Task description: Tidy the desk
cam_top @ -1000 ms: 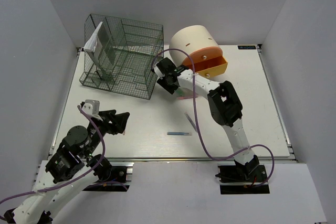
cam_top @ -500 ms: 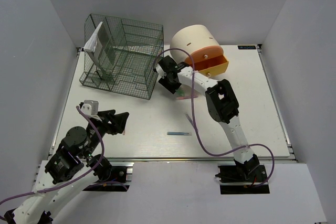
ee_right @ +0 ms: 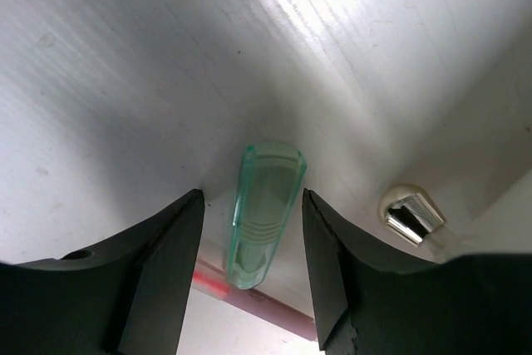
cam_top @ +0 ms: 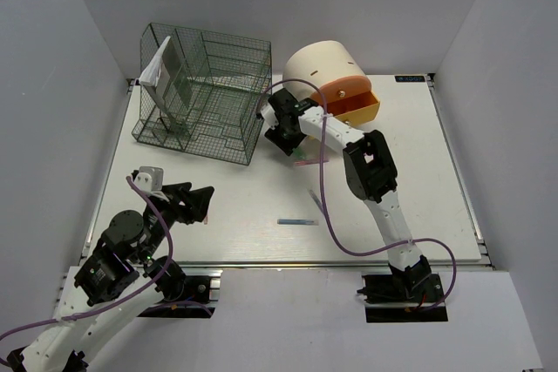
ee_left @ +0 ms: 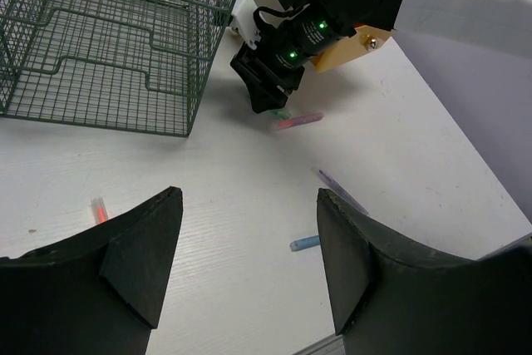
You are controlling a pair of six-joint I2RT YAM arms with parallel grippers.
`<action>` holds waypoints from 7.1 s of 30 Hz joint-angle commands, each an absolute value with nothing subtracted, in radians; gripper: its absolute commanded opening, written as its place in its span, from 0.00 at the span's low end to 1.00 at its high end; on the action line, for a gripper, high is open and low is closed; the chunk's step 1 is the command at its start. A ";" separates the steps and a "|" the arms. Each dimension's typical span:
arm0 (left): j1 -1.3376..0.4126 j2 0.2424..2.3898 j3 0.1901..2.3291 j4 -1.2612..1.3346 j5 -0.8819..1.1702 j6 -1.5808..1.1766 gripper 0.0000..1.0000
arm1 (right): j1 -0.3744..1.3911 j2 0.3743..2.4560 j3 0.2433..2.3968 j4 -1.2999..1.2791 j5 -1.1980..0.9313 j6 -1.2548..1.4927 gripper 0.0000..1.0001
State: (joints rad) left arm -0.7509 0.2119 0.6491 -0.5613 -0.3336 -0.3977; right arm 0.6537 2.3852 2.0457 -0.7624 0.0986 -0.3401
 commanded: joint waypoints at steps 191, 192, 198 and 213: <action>-0.756 0.196 0.638 -0.555 -0.344 -0.402 0.76 | 0.066 1.695 1.105 0.196 -0.422 0.381 0.15; -0.756 0.196 0.638 -0.557 -0.342 -0.402 0.76 | 0.066 1.687 1.088 0.204 -0.420 0.374 0.15; -0.747 0.198 0.638 -0.555 -0.341 -0.400 0.76 | 0.071 1.710 1.035 0.265 -0.460 0.362 0.24; -0.747 0.221 0.638 -0.557 -0.347 -0.403 0.76 | 0.072 1.888 1.078 0.462 -0.509 0.449 0.49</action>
